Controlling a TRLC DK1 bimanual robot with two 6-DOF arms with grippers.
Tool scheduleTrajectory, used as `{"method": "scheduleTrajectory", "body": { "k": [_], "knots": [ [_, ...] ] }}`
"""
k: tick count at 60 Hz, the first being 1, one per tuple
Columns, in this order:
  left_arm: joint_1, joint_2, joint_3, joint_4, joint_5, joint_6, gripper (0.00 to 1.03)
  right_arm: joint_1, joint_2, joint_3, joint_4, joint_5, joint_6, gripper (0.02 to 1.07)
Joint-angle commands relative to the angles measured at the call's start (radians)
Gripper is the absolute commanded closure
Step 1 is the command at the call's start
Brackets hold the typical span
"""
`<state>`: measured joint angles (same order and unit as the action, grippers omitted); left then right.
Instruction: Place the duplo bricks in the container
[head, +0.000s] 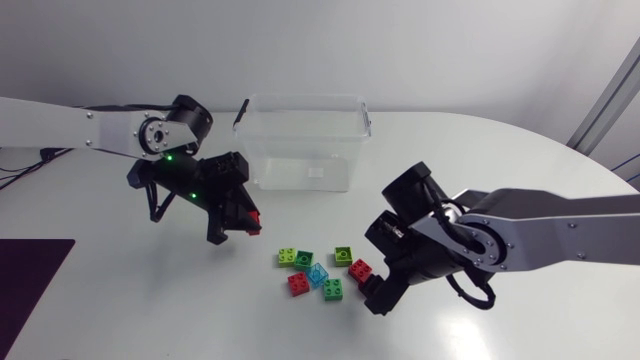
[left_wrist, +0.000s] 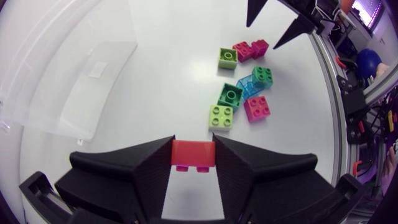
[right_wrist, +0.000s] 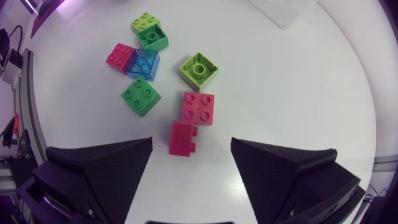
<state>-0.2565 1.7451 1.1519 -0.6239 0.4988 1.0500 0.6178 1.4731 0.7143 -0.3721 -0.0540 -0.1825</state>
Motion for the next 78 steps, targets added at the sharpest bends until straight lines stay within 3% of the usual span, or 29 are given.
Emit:
{"method": "scheduleTrajectory", "body": {
  "k": [1, 15, 23, 29, 36, 52, 69, 73, 78],
  "knots": [
    [0.002, -0.039, 0.062, -0.01, 0.001, -0.016, 0.68, 0.013, 0.03, 0.016, -0.016, 0.006, 0.025, 0.22],
    [0.031, -0.038, 0.18, 0.0, 0.001, -0.11, 0.68, 0.013, 0.104, 0.014, 0.007, 0.006, 0.028, 0.35],
    [0.04, -0.018, 0.233, 0.021, -0.003, -0.154, 0.68, 0.013, 0.119, 0.016, 0.038, 0.006, 0.035, 0.61],
    [0.046, -0.009, 0.275, 0.058, -0.006, -0.205, 0.68, 0.013, 0.127, 0.019, 0.048, 0.006, 0.035, 0.71],
    [0.056, 0.01, 0.33, 0.099, -0.006, -0.275, 0.68, 0.023, 0.139, 0.022, 0.055, 0.006, 0.035, 0.71],
    [0.056, 0.087, 0.436, 0.22, -0.06, -0.415, 0.68, 0.062, 0.142, 0.007, 0.081, 0.002, 0.041, 0.83],
    [0.053, 0.211, 0.534, 0.297, -0.12, -0.492, 0.66, 0.072, -0.025, -0.009, -0.022, 0.003, 0.038, 0.84],
    [0.049, 0.245, 0.562, 0.306, -0.143, -0.504, 0.64, 0.071, -0.069, 0.001, -0.053, 0.005, 0.037, 0.84],
    [0.042, 0.277, 0.586, 0.323, -0.174, -0.522, 0.53, 0.068, -0.117, 0.019, -0.096, 0.006, 0.038, 0.83]
  ]
}}
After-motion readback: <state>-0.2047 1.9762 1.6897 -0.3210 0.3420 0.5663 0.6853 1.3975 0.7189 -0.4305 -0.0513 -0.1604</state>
